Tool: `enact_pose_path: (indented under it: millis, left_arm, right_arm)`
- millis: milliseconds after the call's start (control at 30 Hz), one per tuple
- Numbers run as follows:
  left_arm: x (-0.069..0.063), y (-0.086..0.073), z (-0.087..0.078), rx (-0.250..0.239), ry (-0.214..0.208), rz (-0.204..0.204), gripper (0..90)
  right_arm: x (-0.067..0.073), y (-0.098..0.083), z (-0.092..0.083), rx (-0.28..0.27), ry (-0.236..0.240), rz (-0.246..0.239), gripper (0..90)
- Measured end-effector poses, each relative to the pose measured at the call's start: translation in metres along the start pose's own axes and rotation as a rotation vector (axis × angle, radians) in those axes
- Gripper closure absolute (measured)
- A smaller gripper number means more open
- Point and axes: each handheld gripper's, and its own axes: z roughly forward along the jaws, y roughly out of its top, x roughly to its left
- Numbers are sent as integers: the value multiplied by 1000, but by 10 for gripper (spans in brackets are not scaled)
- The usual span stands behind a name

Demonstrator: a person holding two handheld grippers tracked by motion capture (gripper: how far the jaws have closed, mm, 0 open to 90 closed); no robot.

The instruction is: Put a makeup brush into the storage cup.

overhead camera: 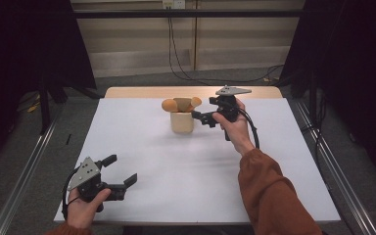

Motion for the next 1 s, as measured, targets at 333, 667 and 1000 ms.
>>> enact_pose_path:
  millis: [333,667,1000]
  left_arm:
    - [-2,1,0,-7,2,-4,21]
    - [-3,1,-5,-15,7,5,24]
    - [-2,1,-5,-15,5,1,25]
  right_arm:
    - [5,-6,-9,-16,-9,26,9]
    - [14,-16,-18,-14,-62,28,9]
    - [12,-25,-34,-71,-61,31,9]
